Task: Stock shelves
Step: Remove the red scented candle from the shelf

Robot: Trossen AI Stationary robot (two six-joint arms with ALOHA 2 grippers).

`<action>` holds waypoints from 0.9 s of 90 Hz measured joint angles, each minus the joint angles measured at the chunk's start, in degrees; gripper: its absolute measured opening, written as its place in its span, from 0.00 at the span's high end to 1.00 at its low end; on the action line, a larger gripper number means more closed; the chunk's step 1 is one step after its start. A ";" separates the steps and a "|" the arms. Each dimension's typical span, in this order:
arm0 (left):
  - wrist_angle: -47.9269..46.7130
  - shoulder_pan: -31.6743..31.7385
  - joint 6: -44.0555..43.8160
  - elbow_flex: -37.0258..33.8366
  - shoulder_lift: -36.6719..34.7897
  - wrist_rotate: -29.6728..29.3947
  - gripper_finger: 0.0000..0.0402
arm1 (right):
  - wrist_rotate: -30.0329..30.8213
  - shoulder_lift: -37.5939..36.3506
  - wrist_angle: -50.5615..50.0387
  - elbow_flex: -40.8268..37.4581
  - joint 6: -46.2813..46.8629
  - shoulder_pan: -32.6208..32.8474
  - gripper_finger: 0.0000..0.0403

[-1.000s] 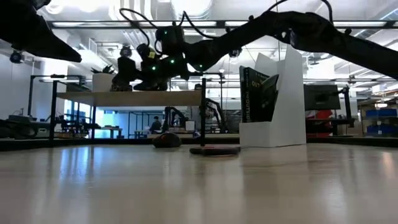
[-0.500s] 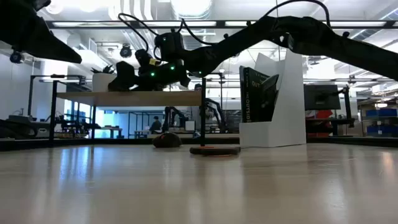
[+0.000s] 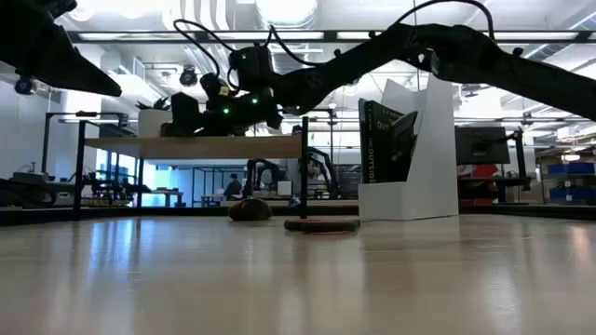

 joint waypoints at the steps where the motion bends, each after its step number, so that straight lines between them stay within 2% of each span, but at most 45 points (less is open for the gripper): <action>1: 0.00 0.00 0.00 0.01 0.00 0.00 0.33 | -0.02 0.00 0.01 0.00 0.00 0.00 0.36; 40: -0.14 0.00 -1.09 0.01 -0.25 2.85 0.33 | -0.50 -0.79 -3.61 0.11 -2.46 1.02 0.54; 63: -2.14 1.03 -1.68 3.08 -2.29 1.38 0.34 | -0.47 -5.53 -14.70 0.09 -5.70 1.62 0.55; 81: -7.92 7.57 -1.67 10.30 -4.30 1.28 0.40 | -0.19 -11.33 -26.22 0.09 -10.68 3.19 0.55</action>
